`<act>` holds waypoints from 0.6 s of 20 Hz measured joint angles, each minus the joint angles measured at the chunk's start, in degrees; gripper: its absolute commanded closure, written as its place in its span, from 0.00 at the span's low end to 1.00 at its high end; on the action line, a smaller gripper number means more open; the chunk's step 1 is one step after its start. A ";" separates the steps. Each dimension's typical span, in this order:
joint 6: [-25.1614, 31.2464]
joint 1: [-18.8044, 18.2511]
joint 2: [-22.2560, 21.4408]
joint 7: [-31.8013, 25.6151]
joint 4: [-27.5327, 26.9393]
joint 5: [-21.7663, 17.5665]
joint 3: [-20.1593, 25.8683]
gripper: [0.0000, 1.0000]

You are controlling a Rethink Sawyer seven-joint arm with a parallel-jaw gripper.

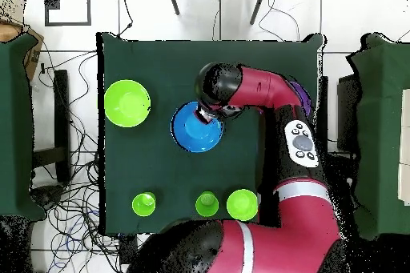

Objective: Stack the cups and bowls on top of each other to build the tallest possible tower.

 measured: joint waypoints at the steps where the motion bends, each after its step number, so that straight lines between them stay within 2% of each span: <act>1: 0.02 0.57 -0.47 0.00 -0.34 0.01 -0.35 0.00; 12: 1.03 3.87 -3.84 0.00 -4.20 0.00 -2.86 0.00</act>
